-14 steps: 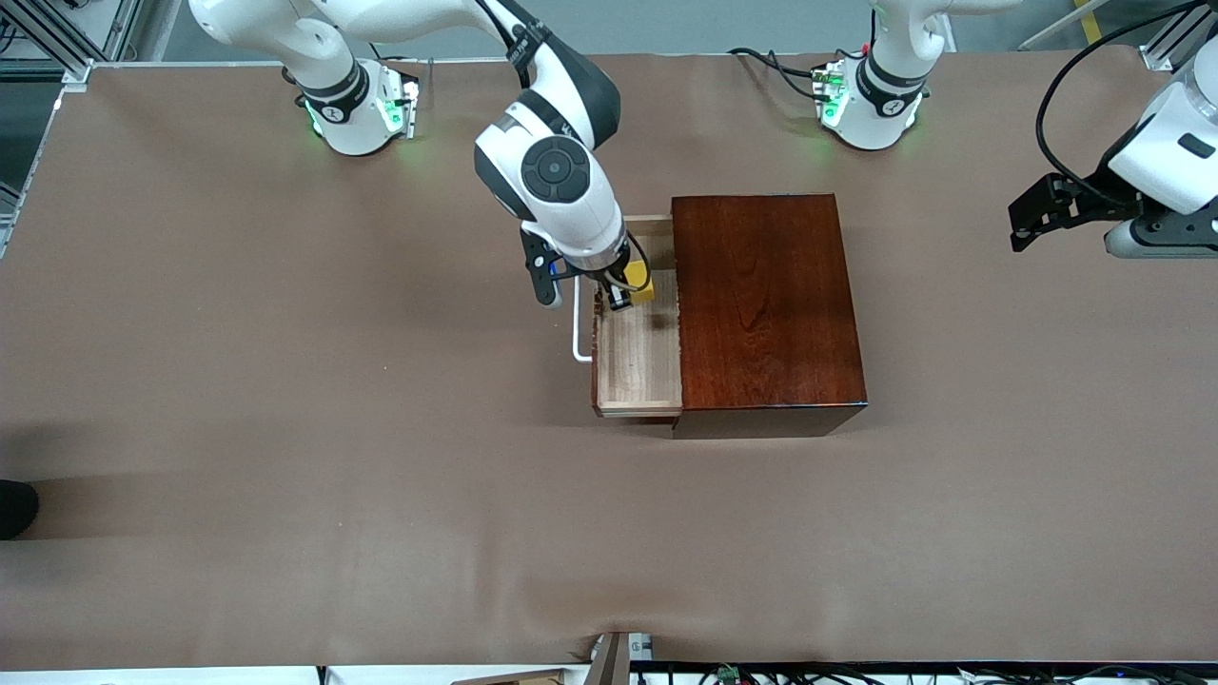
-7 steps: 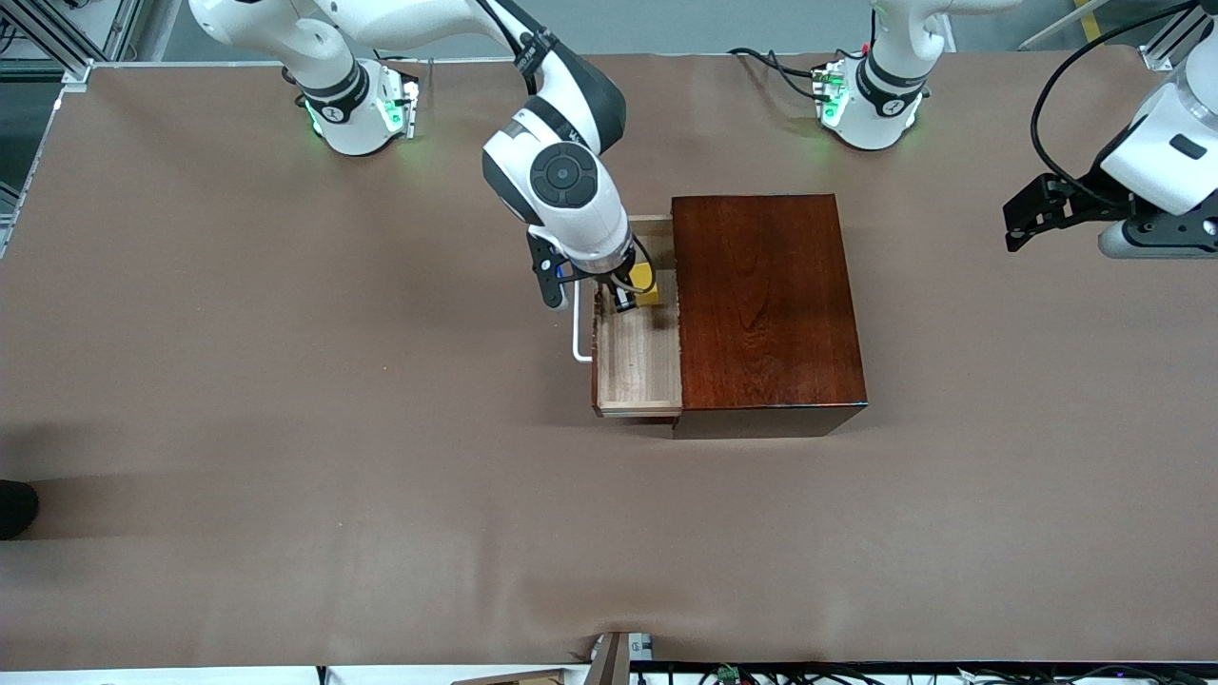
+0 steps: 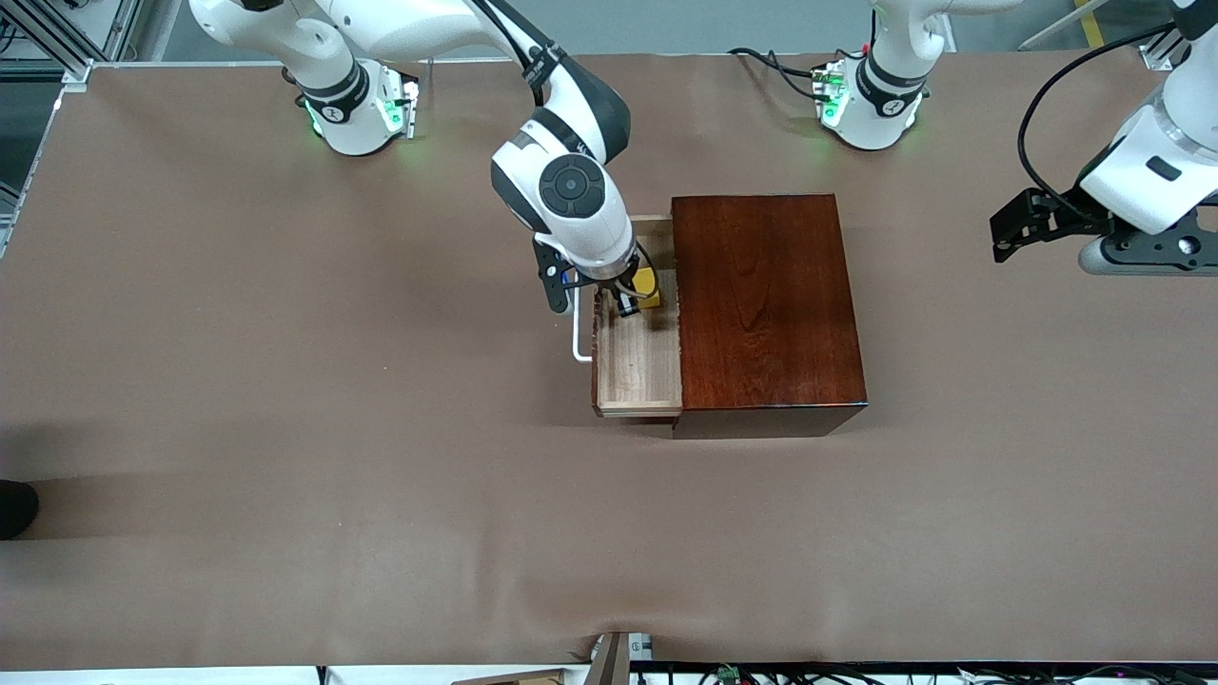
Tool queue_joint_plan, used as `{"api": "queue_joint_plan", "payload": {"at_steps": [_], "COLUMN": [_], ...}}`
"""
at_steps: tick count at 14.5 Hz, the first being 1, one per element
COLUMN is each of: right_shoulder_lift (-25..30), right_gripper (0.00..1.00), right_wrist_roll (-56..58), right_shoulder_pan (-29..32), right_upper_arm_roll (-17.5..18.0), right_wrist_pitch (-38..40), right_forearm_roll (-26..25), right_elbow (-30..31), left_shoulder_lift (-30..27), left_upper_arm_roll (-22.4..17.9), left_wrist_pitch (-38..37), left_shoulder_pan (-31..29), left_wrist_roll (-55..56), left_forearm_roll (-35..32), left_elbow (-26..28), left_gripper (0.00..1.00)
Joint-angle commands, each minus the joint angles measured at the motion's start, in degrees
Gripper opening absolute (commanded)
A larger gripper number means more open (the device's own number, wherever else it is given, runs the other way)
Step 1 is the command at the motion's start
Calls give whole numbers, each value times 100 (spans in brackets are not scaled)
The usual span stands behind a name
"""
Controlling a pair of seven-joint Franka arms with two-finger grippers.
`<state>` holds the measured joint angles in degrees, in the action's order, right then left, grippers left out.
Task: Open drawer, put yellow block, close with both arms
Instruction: 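Lower the cube into the drawer and open the right gripper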
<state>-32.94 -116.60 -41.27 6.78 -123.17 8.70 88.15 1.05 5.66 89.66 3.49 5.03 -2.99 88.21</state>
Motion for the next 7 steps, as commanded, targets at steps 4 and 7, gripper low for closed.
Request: {"api": "queue_joint_plan", "payload": {"at_steps": [4,7], "right_shoulder_lift": [-28,-28], "right_gripper": [100,100], "right_wrist_roll": [-117,-91], "right_shoulder_pan": [-66,31], "right_upper_arm_roll": [-80,-80], "right_wrist_pitch": [73,510], "right_forearm_roll": [-210,-237], "right_elbow": [-193,-674], "left_shoulder_lift": [10,18], "left_upper_arm_roll": [23,67], "left_wrist_pitch": [60,60], "left_shoulder_pan": [3,91], "left_wrist_roll": [60,374], "left_forearm_roll": [114,114], "left_elbow": [-5,-14], "left_gripper": [100,100]}}
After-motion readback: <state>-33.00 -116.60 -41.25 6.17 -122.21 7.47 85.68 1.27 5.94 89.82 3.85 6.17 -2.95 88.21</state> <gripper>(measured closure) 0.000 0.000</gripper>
